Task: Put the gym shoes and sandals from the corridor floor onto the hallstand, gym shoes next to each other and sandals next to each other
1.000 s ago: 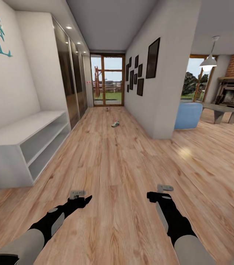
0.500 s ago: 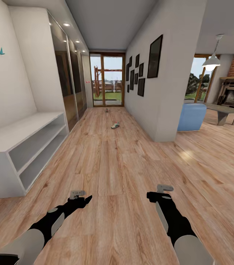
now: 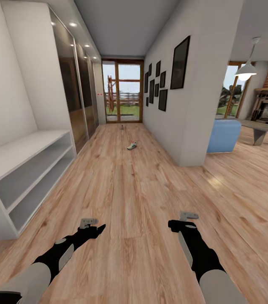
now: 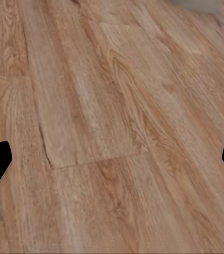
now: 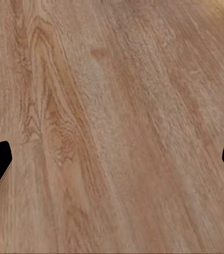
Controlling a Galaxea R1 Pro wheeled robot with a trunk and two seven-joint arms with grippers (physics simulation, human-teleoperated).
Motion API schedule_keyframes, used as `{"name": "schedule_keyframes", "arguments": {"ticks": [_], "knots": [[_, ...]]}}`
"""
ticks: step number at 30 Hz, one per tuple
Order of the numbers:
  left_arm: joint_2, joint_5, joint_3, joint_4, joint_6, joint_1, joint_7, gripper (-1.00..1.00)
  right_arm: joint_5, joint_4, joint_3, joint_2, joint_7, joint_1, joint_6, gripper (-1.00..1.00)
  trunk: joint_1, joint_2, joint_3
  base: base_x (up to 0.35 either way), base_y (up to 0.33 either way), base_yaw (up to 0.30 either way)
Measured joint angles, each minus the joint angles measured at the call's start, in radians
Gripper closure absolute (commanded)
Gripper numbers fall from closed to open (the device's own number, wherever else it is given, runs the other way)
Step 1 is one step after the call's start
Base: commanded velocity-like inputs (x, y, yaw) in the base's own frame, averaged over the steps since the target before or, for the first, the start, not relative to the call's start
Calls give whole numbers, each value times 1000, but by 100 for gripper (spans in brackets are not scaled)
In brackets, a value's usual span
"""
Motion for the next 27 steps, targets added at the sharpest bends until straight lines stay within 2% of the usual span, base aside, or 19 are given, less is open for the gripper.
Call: {"name": "schedule_keyframes", "arguments": {"ticks": [27], "knots": [[0,0,0,0,0,0,0,-100,-1,-1,0,0,-1,0,2,-100,0,0,-17,345,0,0]]}}
